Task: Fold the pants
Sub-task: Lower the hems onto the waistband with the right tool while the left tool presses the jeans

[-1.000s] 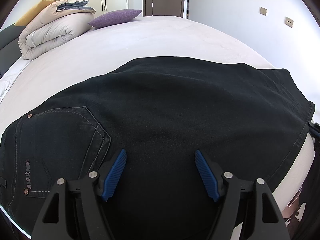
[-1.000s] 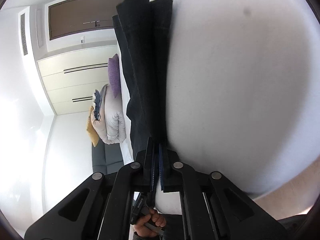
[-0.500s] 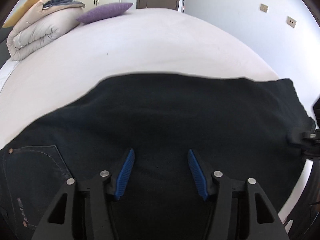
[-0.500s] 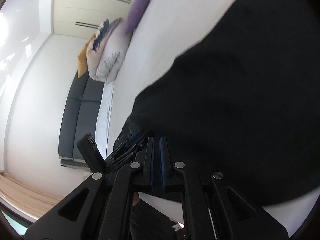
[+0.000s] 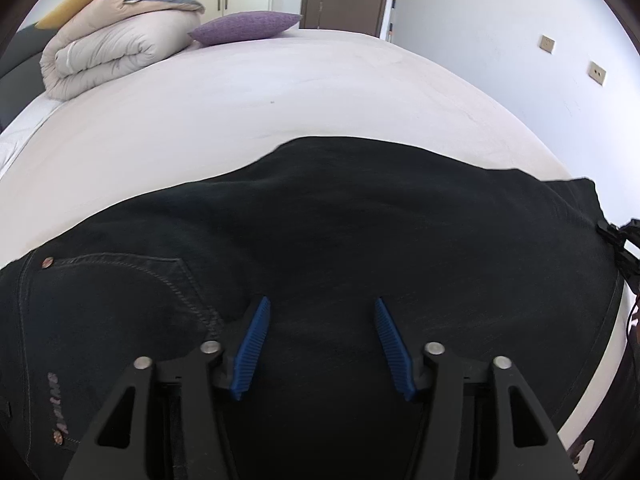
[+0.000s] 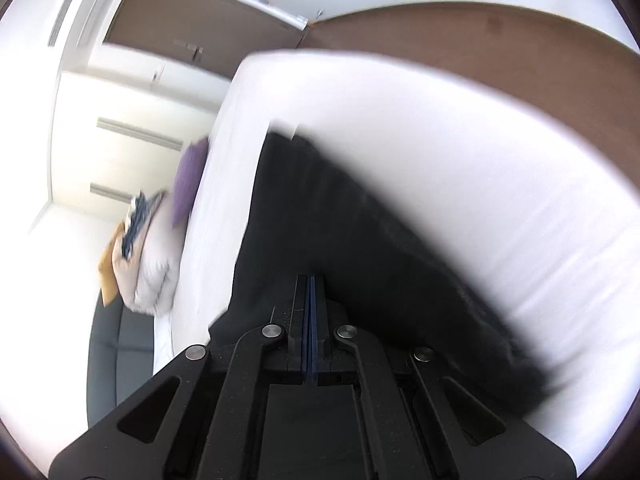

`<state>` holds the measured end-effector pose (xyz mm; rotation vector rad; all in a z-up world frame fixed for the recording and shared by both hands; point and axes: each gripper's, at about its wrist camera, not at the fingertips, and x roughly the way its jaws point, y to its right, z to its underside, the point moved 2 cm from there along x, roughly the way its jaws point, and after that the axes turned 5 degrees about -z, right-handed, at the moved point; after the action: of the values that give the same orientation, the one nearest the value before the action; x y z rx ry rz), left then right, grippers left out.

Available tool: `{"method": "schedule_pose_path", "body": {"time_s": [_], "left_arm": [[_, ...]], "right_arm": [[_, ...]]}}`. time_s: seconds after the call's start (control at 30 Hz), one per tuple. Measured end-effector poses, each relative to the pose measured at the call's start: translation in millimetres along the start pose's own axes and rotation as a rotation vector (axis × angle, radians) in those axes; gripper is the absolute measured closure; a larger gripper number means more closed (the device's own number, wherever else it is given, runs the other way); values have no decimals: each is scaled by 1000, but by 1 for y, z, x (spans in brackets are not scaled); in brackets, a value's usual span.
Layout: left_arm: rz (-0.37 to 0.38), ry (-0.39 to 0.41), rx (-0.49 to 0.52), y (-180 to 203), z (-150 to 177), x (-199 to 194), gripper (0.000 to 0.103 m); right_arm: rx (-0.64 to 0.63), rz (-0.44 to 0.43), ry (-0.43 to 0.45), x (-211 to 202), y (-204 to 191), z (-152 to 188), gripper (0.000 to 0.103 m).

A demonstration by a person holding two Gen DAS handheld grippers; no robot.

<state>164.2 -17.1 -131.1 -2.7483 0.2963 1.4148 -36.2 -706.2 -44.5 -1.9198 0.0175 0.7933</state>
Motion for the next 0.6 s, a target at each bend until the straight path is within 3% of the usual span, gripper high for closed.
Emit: {"method": "schedule_pose_path", "body": {"time_s": [0.03, 0.1, 0.17, 0.23, 0.33, 0.37, 0.43, 0.5, 0.57, 0.6], "left_arm": [[-7, 0, -19, -7, -1, -6, 67], [-31, 32, -52, -20, -9, -20, 67], [-8, 60, -85, -27, -23, -30, 64], [6, 56, -70, -21, -40, -24, 64], [66, -5, -14, 5, -60, 6, 64], [98, -46, -31, 11, -61, 22, 65], [87, -71, -37, 16, -58, 40, 65], [76, -39, -11, 18, -54, 40, 67], [60, -32, 20, 16, -52, 37, 77], [57, -28, 30, 15, -48, 35, 81]], "right_arm": [[-15, 27, 18, -9, -3, -5, 103], [-88, 86, 94, -34, -22, -11, 103], [-120, 15, 84, -36, -47, -5, 103], [-203, -48, -12, -13, -81, 15, 103], [-281, -184, -260, 62, -139, 73, 103], [-286, -203, -322, 87, -150, 92, 103], [-267, -193, -441, 138, -158, 122, 103], [-199, -153, -505, 177, -147, 132, 103], [-106, -96, -495, 206, -122, 123, 103], [-48, -134, -481, 217, -110, 109, 103]]}}
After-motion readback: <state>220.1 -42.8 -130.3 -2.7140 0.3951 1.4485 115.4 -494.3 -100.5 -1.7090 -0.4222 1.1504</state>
